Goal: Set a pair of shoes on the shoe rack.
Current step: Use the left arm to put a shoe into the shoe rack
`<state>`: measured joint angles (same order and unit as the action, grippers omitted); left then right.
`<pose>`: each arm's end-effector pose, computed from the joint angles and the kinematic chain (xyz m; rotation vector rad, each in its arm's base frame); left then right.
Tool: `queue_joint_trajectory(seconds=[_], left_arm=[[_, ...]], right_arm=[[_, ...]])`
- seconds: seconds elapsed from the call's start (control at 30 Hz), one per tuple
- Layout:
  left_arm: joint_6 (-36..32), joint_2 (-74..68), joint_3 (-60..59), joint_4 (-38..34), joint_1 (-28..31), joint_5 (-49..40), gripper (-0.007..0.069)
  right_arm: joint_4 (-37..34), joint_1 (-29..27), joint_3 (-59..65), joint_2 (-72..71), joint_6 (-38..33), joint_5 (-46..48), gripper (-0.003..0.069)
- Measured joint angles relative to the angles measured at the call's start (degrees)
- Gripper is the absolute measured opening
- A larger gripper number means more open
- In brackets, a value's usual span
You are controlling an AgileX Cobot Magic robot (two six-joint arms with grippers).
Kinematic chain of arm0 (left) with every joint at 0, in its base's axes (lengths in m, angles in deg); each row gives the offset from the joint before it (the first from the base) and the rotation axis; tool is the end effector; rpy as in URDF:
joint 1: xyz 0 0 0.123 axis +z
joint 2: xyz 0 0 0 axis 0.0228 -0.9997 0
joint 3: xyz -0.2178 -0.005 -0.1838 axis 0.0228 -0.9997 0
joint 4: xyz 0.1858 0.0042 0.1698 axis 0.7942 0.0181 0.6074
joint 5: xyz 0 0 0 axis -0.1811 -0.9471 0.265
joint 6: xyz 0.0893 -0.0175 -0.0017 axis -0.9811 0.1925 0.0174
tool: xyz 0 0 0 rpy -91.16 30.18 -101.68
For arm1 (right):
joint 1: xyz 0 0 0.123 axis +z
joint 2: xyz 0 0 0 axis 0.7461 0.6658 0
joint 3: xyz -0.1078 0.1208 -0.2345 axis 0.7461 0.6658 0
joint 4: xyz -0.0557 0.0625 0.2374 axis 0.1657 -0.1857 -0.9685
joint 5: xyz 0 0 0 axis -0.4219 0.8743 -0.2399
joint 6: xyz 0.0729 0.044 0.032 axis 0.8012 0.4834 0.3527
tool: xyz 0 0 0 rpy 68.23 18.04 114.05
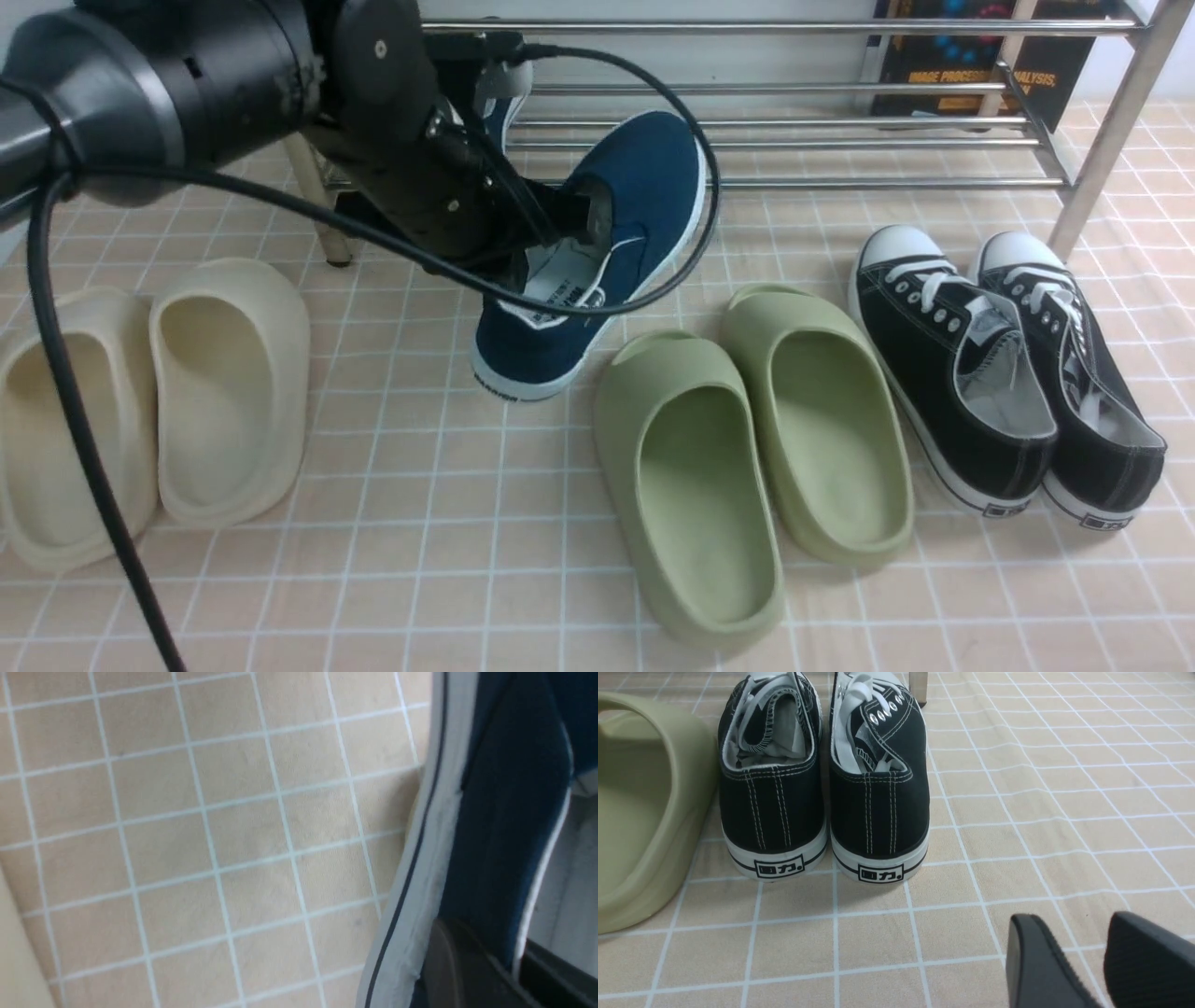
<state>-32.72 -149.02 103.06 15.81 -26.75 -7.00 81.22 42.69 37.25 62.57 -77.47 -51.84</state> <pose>0.3546 -0.1735 0.3021 0.2699 2.5585 -0.3272 0.0522 -0.0088 0.1754 0.1473 1.8458 -0.0847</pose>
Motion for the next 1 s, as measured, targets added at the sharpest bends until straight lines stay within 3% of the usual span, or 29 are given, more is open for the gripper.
queue_joint_trajectory(seconds=[0.27,0.67,0.9,1.0], left_arm=[[-5.0,-8.6,8.3,-6.6,3.7,1.3,0.0032],[-0.5,-22.3,26.0,-5.5,5.6,4.4,0.0034],[3.6,-27.5,30.6,-3.1,5.8,14.8,0.0057],[4.3,-28.4,31.1,-3.0,5.8,22.0,0.0102]], right_arm=[[0.0,0.0,0.0,0.0,0.0,0.0,0.024],[0.0,0.0,0.0,0.0,0.0,0.0,0.024],[0.0,0.0,0.0,0.0,0.0,0.0,0.024],[0.0,0.0,0.0,0.0,0.0,0.0,0.024]])
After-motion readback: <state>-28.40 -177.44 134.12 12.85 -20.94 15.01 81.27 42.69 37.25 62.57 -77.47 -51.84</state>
